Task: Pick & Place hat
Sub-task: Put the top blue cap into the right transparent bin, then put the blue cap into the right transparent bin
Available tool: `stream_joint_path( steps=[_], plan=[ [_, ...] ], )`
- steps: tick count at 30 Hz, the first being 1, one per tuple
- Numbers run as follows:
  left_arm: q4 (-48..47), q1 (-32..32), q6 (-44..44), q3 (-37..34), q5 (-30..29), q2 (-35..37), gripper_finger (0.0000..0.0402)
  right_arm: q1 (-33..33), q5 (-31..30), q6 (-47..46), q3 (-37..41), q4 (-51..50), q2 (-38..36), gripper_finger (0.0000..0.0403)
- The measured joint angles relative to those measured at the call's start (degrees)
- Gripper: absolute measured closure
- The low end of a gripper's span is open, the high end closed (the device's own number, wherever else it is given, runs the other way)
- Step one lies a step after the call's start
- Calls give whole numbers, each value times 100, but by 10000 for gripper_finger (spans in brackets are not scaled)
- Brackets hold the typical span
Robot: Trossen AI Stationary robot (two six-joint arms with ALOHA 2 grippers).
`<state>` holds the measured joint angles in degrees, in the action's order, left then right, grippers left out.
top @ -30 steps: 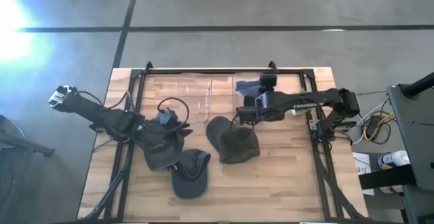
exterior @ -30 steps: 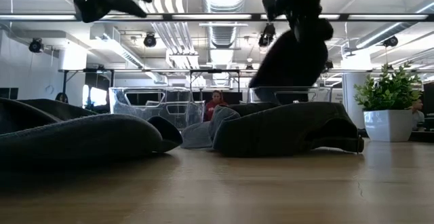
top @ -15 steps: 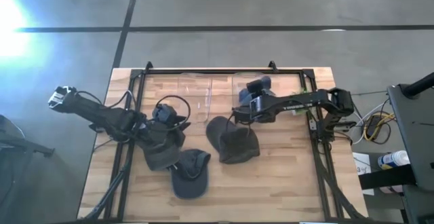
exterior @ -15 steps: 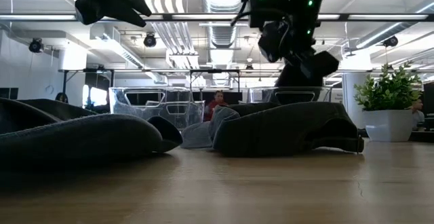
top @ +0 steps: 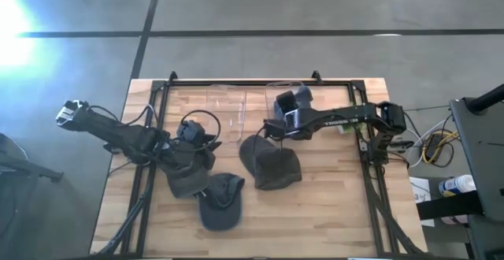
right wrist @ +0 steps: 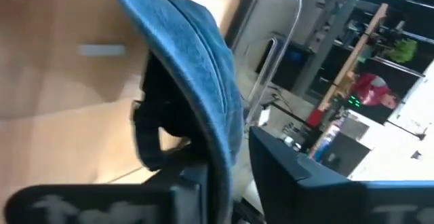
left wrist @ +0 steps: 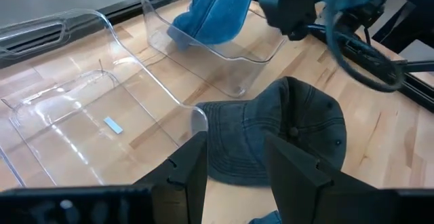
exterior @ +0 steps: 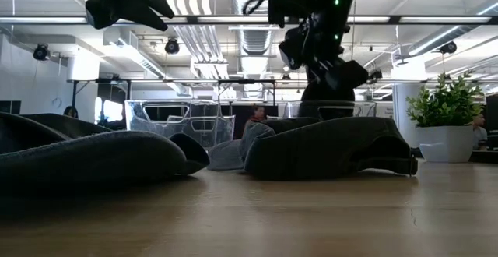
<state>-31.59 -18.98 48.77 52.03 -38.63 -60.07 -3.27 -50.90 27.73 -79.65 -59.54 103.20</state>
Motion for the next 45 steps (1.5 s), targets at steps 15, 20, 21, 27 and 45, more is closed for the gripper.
stream_joint_path(
  steps=[15,20,21,27,45],
  plan=[
    [115,0,124,0,131,0,264,44,3475,-1726,-982,-1728,-314,252],
    [287,-3,135,-151,819,2,264,37,4446,-2631,-963,-1795,-761,252],
    [361,-7,128,-223,1072,0,264,37,4734,-2826,-877,-1784,-863,253],
    [509,-314,83,-660,2592,-31,264,442,6187,-4088,-187,-1242,-1213,254],
    [46,-2238,-1233,-20,4298,-2075,264,1704,7190,-9949,2387,5999,-924,248]
  ],
)
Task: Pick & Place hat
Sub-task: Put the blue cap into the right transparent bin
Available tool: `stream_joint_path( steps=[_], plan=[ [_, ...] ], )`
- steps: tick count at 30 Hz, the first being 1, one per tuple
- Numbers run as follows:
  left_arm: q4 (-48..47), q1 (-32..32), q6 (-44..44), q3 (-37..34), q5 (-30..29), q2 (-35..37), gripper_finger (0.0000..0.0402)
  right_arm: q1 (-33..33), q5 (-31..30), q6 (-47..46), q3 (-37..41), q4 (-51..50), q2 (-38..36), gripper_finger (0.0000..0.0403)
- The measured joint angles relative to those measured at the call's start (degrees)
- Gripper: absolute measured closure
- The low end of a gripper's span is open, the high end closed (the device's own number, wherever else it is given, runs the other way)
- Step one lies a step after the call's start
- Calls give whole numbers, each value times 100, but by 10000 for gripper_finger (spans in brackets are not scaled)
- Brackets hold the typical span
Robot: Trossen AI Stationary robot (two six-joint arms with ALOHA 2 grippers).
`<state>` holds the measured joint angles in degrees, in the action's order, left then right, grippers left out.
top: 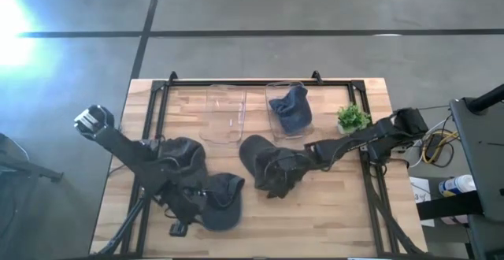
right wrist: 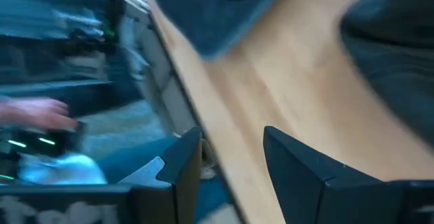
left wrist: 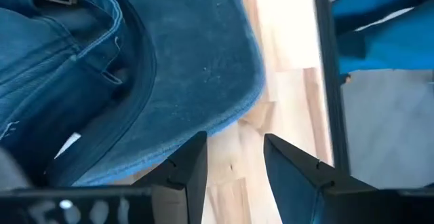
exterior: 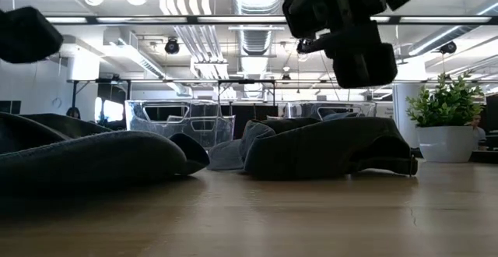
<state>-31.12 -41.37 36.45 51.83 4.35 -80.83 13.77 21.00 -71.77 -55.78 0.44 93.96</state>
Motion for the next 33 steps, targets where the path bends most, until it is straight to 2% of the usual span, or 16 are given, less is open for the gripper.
stream_joint_path(
  steps=[4,7,14,18,23,26,29,33],
  plan=[
    [251,-11,-4,42,88,-468,264,138,3,-317,44,304,391,248],
    [567,17,-27,42,-84,-816,264,222,-56,-350,-88,285,736,247],
    [1462,131,-48,57,-172,-1508,264,287,-810,-430,-635,270,1386,244],
    [1582,166,-35,125,-179,-1759,264,285,-1384,-243,-1031,291,1646,233],
    [1767,179,-21,134,-298,-1870,264,314,-1375,366,-1622,244,1987,212],
    [1859,177,27,124,-585,-1853,264,388,-1403,1093,-2001,-510,2023,203],
    [2005,200,145,101,-944,-1856,264,489,-1791,1807,-2214,-1665,1919,200],
    [2266,228,201,84,-1273,-1921,264,553,-2165,2251,-2183,-2167,1566,200]
  ],
)
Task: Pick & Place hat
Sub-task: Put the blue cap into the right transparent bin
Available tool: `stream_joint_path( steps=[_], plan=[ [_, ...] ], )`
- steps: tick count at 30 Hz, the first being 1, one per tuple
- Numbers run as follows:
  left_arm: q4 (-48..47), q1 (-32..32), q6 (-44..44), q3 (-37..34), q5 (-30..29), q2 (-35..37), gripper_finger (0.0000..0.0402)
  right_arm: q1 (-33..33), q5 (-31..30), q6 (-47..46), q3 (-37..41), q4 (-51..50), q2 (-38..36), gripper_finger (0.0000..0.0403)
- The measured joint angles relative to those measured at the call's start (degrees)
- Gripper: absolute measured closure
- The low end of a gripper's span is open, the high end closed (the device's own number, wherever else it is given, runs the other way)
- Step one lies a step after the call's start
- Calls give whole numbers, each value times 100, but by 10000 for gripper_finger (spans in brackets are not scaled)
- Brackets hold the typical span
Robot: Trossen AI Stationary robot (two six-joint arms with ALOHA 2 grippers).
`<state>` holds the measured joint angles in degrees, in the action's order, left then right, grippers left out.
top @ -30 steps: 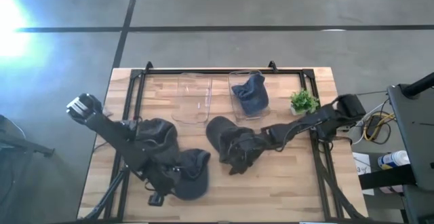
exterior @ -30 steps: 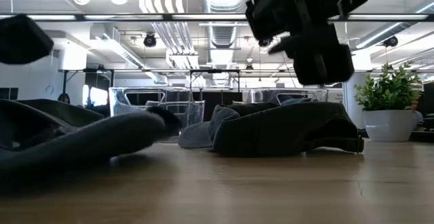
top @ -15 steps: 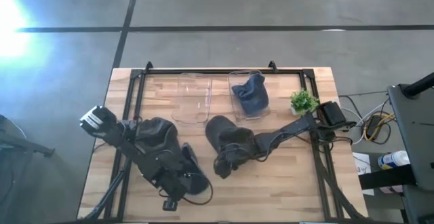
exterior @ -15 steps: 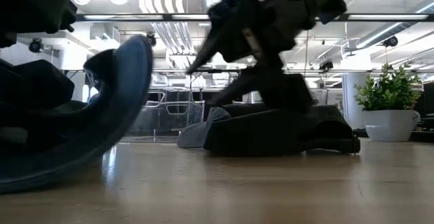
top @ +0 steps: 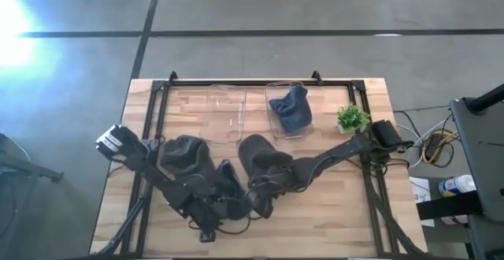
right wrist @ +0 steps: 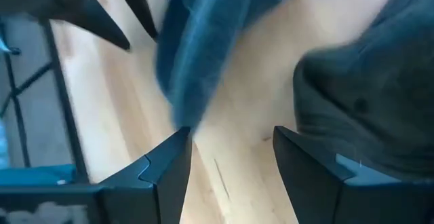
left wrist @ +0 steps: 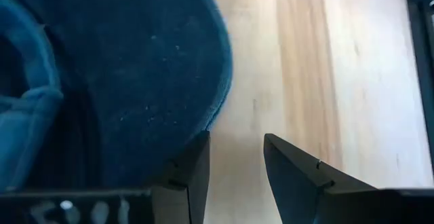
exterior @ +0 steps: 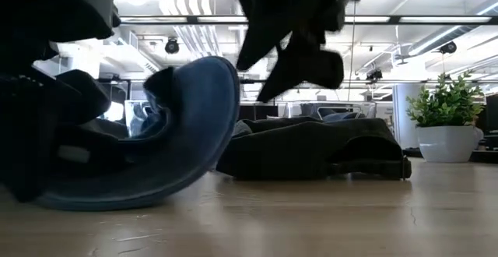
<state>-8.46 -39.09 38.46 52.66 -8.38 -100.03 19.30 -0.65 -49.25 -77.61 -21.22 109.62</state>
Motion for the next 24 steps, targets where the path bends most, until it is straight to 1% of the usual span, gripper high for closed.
stream_joint_path(
  steps=[3,6,10,12,14,16,18,24],
  plan=[
    [220,66,8,-9,-55,-47,264,73,-154,-97,247,-14,-242,200],
    [443,141,18,-22,-87,-113,264,227,-381,-482,557,-59,-359,200],
    [686,191,46,-22,-107,-235,264,493,-615,-870,863,574,-468,200],
    [875,213,60,-22,-97,-291,264,628,-913,-988,968,710,-464,199],
    [981,225,68,-22,-125,-323,264,723,-1359,-1113,1049,744,-461,199],
    [1074,228,72,-24,-184,-347,264,755,-1619,-1197,1140,867,-463,199],
    [1156,253,77,-24,-184,-357,264,747,-1692,-1229,1222,880,-462,199],
    [1192,312,76,-63,-198,-358,264,659,-1764,-1469,1533,1464,-275,199]
  ],
)
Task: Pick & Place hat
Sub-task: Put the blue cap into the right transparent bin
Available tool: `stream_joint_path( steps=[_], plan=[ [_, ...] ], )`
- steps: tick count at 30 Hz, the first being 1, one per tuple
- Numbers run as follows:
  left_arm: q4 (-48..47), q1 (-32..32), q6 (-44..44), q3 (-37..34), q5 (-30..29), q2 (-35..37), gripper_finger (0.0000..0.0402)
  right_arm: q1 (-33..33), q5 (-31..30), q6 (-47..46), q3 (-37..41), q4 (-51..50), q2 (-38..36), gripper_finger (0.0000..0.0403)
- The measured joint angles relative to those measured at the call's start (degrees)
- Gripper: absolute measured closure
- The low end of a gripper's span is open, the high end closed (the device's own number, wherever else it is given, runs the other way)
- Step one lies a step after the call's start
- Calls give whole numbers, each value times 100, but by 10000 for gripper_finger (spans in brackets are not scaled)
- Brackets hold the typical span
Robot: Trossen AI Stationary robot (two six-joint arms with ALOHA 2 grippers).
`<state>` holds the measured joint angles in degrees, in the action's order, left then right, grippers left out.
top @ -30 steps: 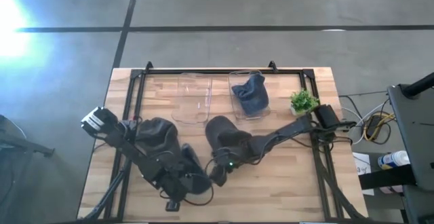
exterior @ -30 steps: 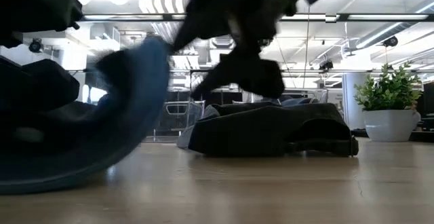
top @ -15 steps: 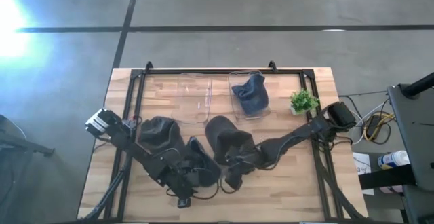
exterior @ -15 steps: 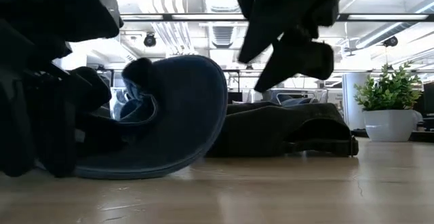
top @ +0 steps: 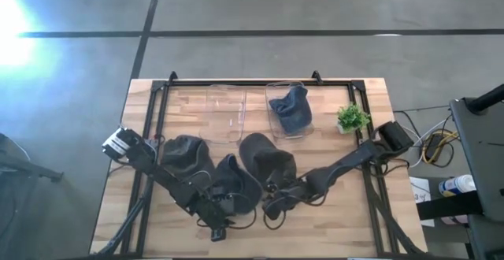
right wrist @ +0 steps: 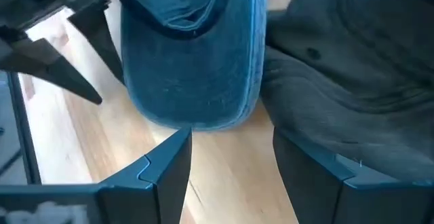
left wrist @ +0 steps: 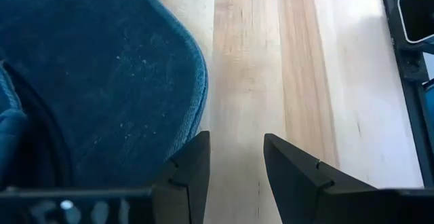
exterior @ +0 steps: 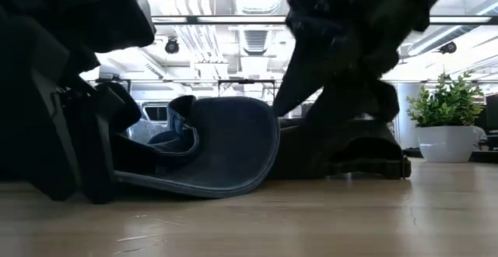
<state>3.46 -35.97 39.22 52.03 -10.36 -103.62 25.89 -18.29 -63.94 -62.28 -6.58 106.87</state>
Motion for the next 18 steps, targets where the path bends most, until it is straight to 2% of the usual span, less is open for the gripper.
stream_joint_path(
  steps=[7,12,18],
  plan=[
    [321,35,26,-73,87,-159,264,-199,-512,-75,307,461,13,200],
    [595,48,28,-66,90,-306,264,-367,-282,153,421,1105,13,200],
    [695,122,28,-65,87,-325,264,-384,64,272,416,1147,13,211]
  ],
)
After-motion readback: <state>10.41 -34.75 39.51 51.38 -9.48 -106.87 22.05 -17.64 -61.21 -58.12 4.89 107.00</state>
